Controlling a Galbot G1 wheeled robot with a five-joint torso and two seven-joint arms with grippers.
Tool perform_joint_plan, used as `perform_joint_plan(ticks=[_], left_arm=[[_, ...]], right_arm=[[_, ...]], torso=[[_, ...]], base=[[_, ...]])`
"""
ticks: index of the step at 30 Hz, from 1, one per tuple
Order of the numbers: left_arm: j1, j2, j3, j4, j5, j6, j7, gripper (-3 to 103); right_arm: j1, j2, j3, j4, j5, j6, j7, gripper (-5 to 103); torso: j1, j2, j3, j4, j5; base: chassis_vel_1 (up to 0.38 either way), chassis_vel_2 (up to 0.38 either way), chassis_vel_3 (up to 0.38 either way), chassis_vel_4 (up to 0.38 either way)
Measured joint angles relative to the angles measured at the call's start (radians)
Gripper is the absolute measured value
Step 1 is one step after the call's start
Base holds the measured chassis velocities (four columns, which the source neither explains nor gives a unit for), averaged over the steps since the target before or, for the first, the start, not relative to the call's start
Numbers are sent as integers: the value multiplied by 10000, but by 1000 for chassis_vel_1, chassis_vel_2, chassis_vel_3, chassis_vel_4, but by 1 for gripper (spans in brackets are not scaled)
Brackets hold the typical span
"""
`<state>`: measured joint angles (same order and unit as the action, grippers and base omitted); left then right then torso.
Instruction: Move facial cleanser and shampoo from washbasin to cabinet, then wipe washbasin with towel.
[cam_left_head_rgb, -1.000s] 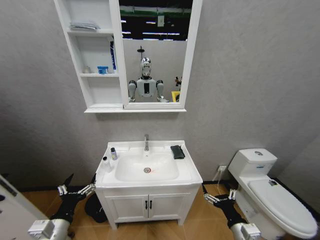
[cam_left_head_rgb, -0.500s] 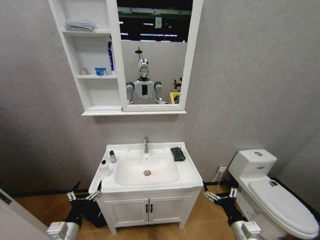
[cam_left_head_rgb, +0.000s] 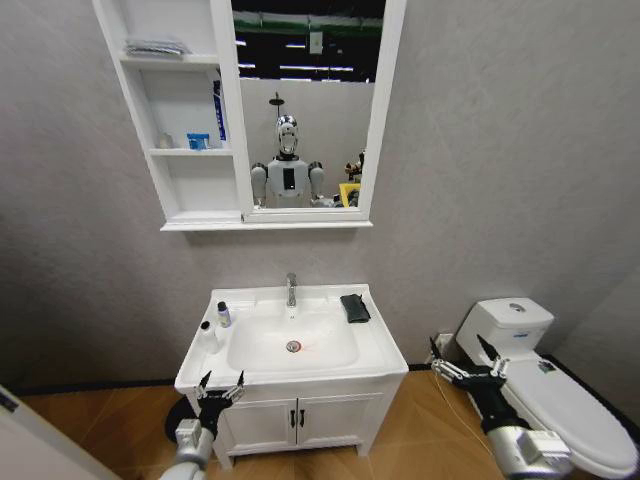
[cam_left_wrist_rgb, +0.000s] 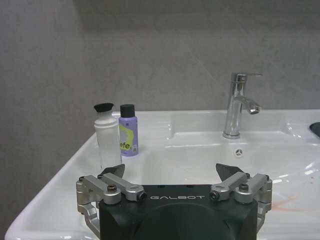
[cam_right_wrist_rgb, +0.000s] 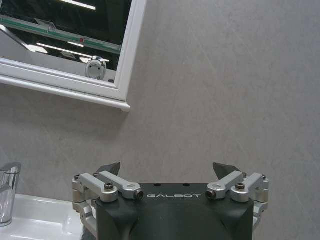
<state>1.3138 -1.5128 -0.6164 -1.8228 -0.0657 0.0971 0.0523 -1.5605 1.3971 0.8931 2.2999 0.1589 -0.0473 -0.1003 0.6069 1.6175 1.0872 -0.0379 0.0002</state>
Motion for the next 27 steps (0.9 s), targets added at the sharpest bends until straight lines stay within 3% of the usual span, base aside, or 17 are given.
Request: perform_joint_plan(ticks=[6,11,19,21,27], left_arm=[[-938,346,359,693,-268,188,-483,100],[-2288,717,615,1911,-470,346,-1243,100],[-2742,897,531,2263,-387,558,-1965,100],[-2914,900,524,2416,-325,628,-2475,100],[-3362,890,768,2816,-345,726,-2682,100]], right_arm=[[10,0,29,-223,50,90,33,100],[-144,116,205,-431,37,218,159,100],[-388,347,324,-652,24,464,219,100],[-366,380,343,-756,14,545,227,100],[-259,399,462,-813,53,558,260,100]], torso=[[0,0,0,-6,-1],[0,0,0,-7,-1],[-2,0,0,-5,-2],[-2,0,-1,-4,-1],[-2,0,-1,-5,-2]], base=[[0,0,0,0],[0,0,0,0],[0,0,0,0],[0,0,0,0],[0,0,0,0]])
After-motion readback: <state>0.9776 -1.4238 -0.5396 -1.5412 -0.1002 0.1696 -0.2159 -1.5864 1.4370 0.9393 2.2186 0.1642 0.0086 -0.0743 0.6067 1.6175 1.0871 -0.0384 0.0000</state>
